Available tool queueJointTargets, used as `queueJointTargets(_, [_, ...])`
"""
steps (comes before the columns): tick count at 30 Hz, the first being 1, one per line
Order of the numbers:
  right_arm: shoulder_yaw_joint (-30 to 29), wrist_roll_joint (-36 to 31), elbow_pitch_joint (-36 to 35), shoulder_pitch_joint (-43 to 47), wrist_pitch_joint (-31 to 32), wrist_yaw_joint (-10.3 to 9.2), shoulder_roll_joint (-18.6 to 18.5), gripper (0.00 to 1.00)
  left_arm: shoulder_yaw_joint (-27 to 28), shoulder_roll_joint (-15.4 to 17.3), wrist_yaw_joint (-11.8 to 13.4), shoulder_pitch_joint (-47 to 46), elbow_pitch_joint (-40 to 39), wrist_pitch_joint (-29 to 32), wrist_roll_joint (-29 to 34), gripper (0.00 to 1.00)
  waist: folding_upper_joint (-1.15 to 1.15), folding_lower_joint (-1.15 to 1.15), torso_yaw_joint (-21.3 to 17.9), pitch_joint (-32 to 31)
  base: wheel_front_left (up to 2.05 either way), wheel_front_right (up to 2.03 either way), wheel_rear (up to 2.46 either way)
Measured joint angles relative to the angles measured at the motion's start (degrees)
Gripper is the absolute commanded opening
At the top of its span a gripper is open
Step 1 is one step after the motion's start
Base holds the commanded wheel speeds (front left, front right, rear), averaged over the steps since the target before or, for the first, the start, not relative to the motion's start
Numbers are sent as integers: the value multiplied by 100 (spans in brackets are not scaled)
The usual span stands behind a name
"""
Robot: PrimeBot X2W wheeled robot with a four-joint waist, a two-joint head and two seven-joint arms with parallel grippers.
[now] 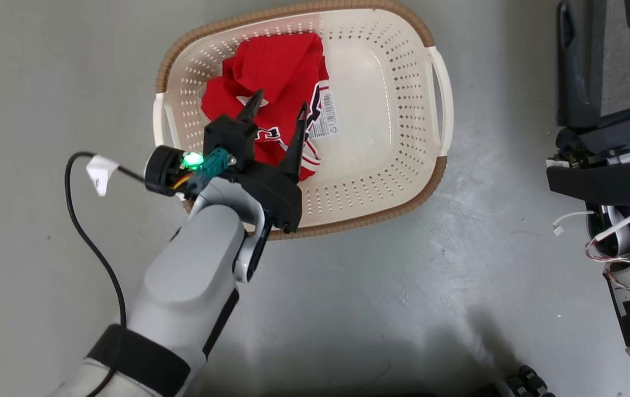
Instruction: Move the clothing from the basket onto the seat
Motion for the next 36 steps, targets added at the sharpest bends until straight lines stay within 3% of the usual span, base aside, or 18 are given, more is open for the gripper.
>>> queueJointTargets(12, [94, -7, -149, -66, 0, 25, 46, 100, -702, -13, -104, -662, 876, 565, 376, 100, 0, -1, -87, 227, 0, 0, 0])
queueJointTargets(36, [233, -5, -378, -122, 0, 26, 237, 100, -1648, -8, -37, -1462, 1896, 1339, 1168, 100, -1, -1, -250, 662, 0, 0, 0])
